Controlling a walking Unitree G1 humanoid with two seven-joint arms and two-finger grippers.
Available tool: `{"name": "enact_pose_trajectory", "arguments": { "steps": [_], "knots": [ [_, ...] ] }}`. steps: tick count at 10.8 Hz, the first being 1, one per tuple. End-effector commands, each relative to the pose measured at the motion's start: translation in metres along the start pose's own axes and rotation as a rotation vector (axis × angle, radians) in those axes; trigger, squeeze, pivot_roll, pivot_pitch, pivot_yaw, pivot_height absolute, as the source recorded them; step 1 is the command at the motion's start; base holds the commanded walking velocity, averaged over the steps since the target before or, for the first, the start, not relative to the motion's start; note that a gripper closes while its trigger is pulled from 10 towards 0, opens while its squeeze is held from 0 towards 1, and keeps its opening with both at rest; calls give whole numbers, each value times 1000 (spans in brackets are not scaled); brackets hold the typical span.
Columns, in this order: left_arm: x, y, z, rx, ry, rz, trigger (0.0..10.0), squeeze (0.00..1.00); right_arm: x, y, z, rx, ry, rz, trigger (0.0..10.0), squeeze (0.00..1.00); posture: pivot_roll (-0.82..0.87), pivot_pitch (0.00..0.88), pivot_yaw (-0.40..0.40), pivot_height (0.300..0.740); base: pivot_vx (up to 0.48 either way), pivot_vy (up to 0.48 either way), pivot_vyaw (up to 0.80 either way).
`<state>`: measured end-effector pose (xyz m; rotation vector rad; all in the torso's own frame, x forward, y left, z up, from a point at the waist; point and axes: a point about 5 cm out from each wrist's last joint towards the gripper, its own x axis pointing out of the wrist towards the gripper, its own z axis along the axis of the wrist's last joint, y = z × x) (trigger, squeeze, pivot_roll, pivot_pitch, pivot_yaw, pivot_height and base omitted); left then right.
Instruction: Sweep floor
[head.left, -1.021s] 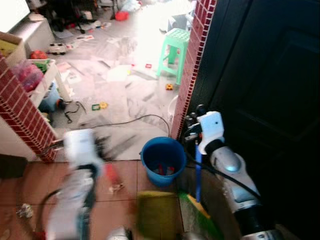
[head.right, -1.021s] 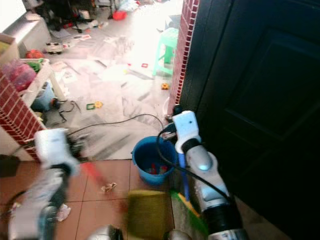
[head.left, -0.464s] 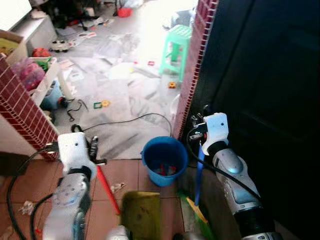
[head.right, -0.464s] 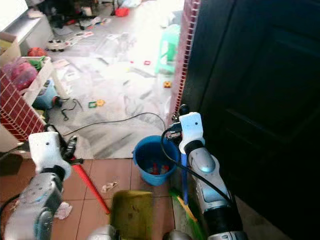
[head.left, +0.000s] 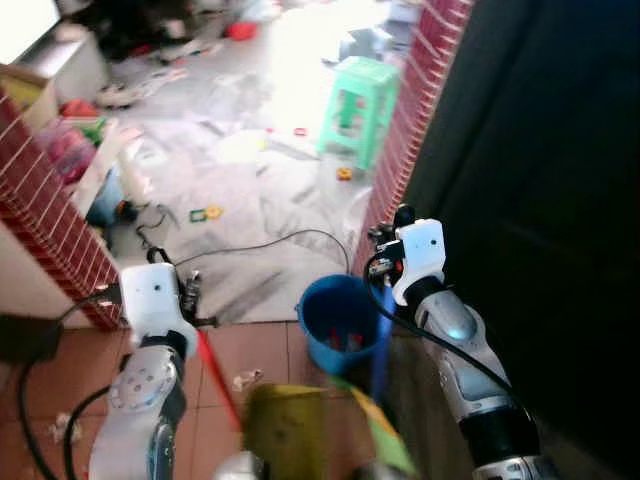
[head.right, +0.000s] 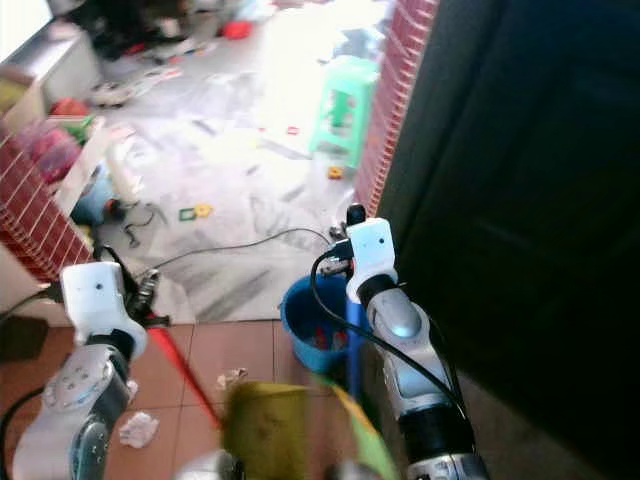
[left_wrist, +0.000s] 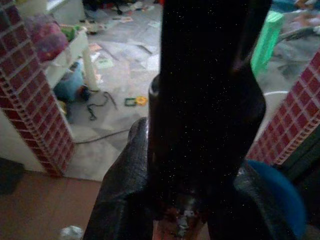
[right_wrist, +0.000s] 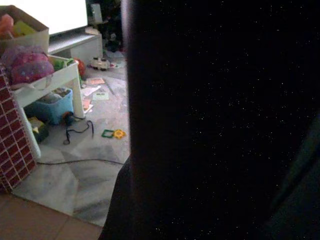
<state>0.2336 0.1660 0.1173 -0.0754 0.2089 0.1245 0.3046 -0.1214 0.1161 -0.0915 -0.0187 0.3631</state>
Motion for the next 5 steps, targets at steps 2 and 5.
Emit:
{"name": "enact_pose_trajectory", "arguments": {
  "steps": [2,5],
  "knots": [
    [2,-11,18,-23,-74,-50,10000,0,1,4,7,-7,-22,23,10000,0,-8,52,-25,740,0,480,0],
    [5,-13,21,-32,-89,-39,10000,0,3,5,8,-7,-25,34,10000,0,-8,50,-31,740,0,480,0]
  ]
}}
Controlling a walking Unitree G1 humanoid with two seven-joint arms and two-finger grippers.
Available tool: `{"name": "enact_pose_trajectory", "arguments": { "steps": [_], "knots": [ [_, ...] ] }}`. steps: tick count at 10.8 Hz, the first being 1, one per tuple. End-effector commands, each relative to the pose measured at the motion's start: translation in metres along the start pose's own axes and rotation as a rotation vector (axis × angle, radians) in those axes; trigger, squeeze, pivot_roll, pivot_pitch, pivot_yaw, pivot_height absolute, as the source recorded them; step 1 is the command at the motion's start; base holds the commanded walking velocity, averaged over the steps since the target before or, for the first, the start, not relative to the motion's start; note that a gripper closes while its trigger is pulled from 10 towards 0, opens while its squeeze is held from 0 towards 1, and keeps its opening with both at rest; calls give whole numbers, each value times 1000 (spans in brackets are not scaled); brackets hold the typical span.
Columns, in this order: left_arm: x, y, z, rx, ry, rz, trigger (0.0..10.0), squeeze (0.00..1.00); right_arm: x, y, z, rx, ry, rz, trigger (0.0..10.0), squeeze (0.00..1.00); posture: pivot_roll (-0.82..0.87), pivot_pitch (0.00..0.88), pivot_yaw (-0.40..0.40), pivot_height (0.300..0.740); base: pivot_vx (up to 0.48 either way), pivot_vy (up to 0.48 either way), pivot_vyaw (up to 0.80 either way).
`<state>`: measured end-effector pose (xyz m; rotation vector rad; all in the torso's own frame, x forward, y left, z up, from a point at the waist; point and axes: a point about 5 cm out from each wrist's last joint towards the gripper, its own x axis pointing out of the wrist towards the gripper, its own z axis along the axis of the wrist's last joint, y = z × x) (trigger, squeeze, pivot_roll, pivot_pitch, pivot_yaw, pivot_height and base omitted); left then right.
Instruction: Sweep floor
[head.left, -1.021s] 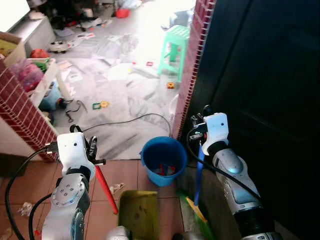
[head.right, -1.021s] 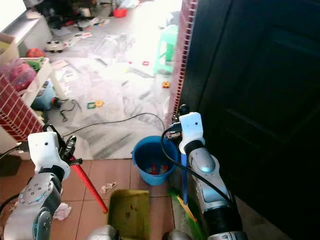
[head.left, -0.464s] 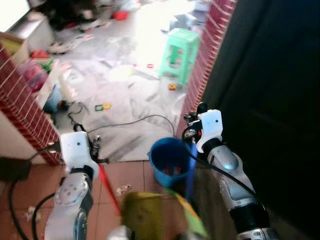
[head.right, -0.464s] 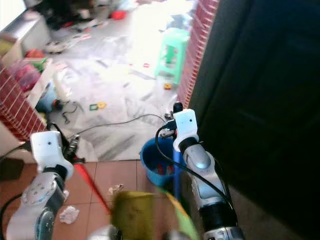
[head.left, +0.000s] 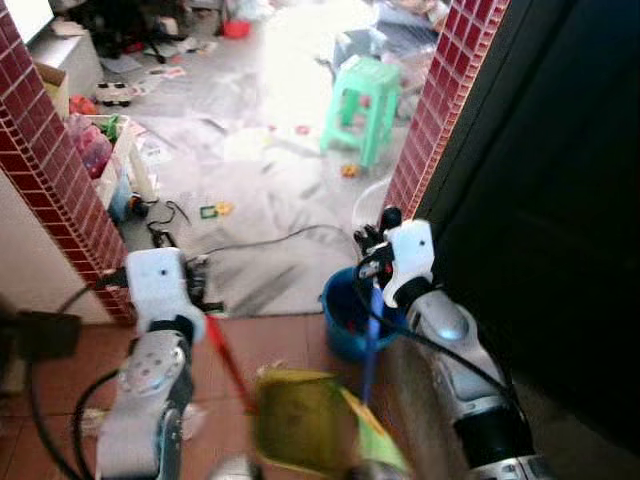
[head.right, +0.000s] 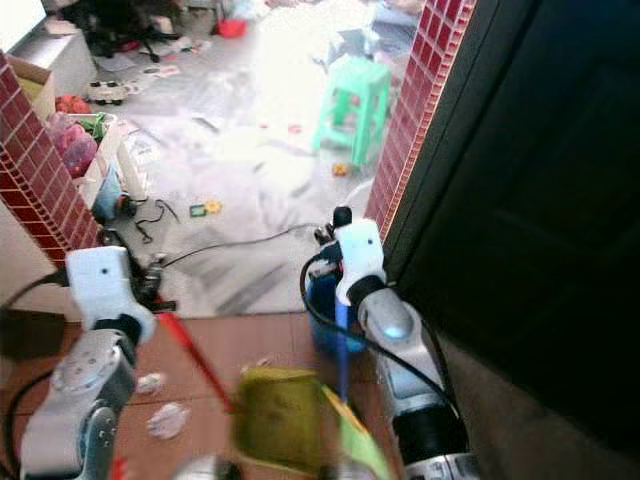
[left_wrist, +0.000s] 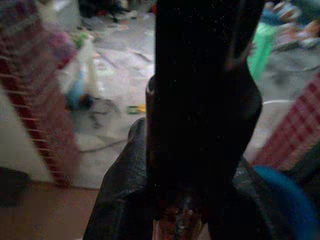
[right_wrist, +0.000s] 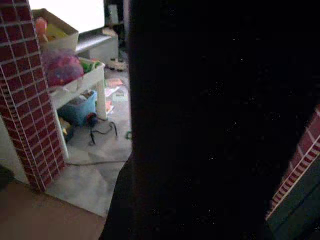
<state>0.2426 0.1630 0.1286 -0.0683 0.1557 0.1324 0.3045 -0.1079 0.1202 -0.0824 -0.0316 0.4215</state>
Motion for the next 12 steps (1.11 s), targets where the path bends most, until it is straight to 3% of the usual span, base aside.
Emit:
{"name": "enact_pose_trajectory", "arguments": {
  "steps": [1,3,4,10,12],
  "knots": [
    [-1,-5,12,1,-69,-8,10000,0,-1,-7,4,-13,-10,-15,10000,0,-6,46,-32,740,0,0,0],
    [1,0,15,24,-86,47,10000,0,0,-7,7,-34,-31,-9,10000,0,-4,42,-30,740,0,0,0],
    [2,-1,17,31,-96,40,10000,0,0,-6,11,-78,-57,-1,10000,0,-3,39,-29,740,0,0,800],
    [4,-5,21,58,-121,36,10000,0,1,-5,8,-63,-53,-5,10000,0,2,33,-23,740,0,0,800],
    [4,-5,23,64,-134,29,10000,0,2,-4,18,-125,-100,-4,10000,0,5,32,-23,740,0,0,213]
  ]
}}
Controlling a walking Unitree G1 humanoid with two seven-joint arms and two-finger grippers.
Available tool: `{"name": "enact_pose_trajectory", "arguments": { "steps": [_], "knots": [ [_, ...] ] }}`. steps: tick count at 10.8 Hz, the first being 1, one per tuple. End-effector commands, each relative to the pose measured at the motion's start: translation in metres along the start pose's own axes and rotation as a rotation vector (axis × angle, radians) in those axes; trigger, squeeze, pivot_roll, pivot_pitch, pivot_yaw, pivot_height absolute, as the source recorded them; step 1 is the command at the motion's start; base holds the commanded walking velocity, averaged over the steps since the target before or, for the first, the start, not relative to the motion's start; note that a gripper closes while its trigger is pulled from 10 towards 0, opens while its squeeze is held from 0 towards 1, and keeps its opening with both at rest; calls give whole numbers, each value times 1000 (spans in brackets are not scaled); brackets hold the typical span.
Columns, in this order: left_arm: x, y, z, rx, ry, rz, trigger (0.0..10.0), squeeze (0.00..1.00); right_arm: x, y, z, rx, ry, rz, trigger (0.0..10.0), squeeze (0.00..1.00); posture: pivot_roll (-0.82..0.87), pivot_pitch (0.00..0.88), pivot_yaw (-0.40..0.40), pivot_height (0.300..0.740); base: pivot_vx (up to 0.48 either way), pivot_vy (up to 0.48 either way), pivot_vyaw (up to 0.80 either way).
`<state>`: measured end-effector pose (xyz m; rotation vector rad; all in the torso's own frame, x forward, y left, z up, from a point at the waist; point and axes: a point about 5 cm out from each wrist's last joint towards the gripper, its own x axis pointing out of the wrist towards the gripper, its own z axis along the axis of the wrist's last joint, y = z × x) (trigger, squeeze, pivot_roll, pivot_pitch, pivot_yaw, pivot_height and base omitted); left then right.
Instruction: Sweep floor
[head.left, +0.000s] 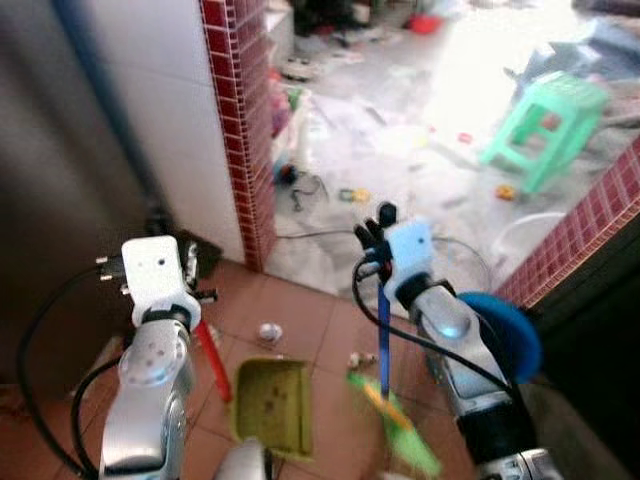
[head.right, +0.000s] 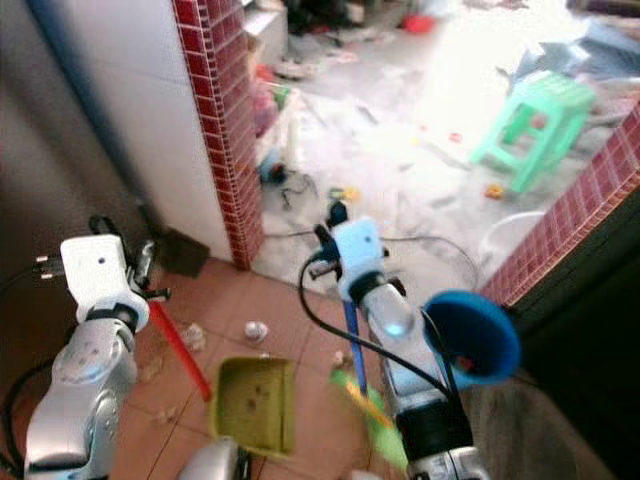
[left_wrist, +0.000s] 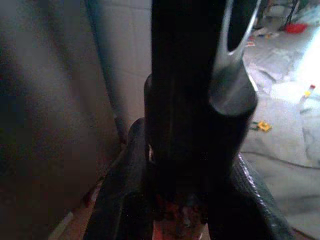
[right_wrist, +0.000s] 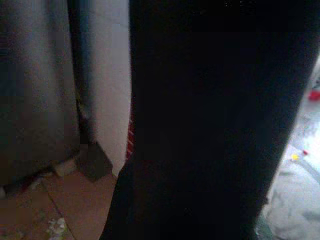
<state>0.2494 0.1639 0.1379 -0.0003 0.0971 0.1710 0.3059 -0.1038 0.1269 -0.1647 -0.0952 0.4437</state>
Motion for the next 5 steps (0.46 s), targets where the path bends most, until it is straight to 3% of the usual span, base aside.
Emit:
{"name": "enact_pose_trajectory", "arguments": {
  "steps": [1,5],
  "knots": [
    [-2,-2,16,6,-83,-15,10000,0,1,-6,17,-32,-76,-17,10000,0,6,38,-22,740,0,0,0],
    [-5,3,18,21,-98,0,10000,0,1,-4,21,-40,-100,-7,10000,0,9,47,-24,740,0,0,0]
  ]
}}
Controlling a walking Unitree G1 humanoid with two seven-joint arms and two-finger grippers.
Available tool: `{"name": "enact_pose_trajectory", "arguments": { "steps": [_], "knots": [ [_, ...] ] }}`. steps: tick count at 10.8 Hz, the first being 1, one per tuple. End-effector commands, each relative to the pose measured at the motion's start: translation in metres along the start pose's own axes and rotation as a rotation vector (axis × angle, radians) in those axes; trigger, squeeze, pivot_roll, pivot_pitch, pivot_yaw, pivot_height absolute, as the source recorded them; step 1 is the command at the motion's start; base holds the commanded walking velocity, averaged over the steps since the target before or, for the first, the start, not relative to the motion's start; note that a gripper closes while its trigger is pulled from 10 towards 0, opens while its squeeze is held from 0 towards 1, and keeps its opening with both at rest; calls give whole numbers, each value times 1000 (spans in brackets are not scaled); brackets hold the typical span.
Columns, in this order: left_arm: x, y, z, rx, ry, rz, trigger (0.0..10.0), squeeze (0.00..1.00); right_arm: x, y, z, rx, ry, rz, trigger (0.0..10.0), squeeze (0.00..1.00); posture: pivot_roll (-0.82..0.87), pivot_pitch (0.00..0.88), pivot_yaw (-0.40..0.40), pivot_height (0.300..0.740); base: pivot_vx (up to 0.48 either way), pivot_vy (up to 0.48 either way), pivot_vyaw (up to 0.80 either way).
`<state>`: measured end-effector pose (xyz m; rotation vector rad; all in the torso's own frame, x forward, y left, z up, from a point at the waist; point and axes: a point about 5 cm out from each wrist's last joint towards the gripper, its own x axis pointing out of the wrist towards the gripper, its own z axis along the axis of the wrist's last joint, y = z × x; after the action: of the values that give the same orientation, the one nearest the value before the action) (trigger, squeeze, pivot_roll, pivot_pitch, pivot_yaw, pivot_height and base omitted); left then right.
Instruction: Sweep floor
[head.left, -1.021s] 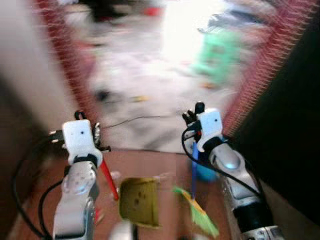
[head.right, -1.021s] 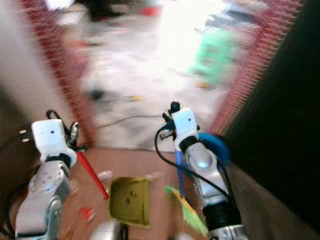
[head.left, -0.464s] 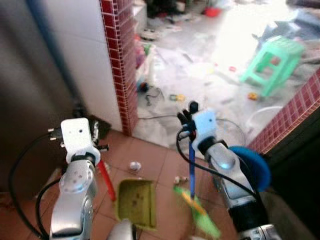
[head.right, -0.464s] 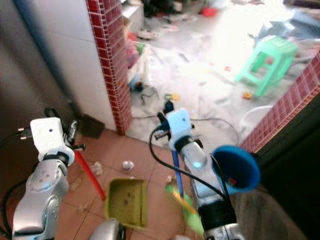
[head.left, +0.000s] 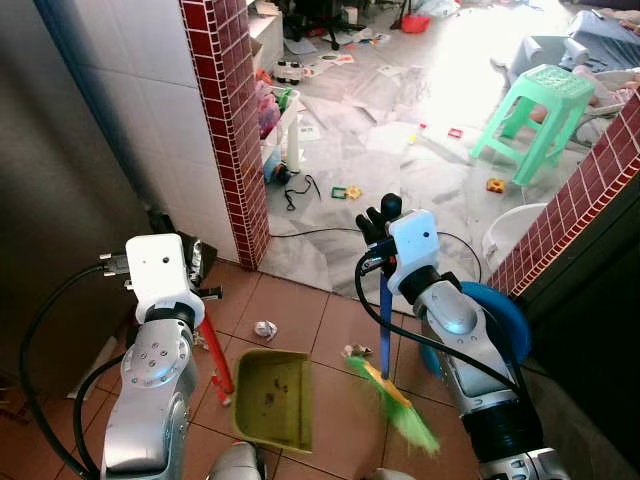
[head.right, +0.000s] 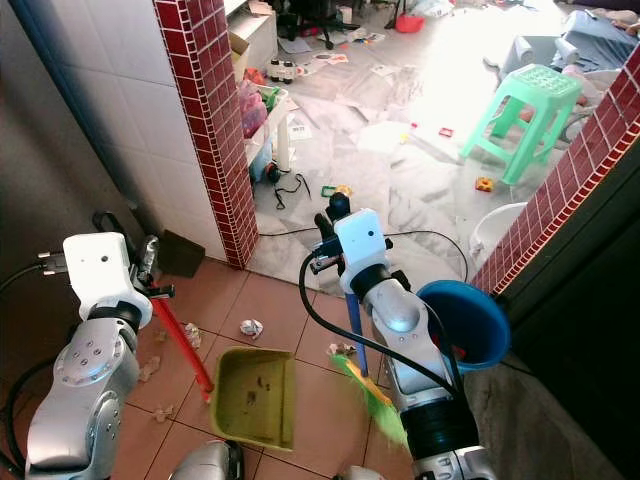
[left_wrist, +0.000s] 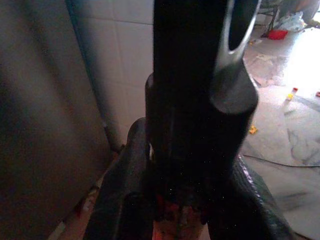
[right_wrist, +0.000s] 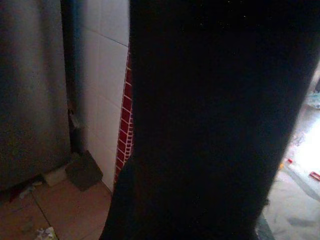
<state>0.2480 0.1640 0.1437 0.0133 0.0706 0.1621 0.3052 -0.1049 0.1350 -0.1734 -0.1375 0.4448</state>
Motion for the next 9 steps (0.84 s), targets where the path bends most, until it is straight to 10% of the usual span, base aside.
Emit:
{"name": "enact_pose_trajectory", "arguments": {
  "steps": [1,5,9],
  "knots": [
    [-2,3,13,8,-72,5,10000,0,3,-3,19,-22,-92,-18,10000,0,9,48,-24,740,0,0,0],
    [-2,4,8,20,-65,16,10000,0,25,-9,67,-66,-272,-51,10000,0,15,56,-24,740,0,0,0],
    [8,8,-14,15,-26,71,10000,0,47,-10,49,-157,-239,-41,10000,0,27,69,-32,740,0,0,0]
  ]
}}
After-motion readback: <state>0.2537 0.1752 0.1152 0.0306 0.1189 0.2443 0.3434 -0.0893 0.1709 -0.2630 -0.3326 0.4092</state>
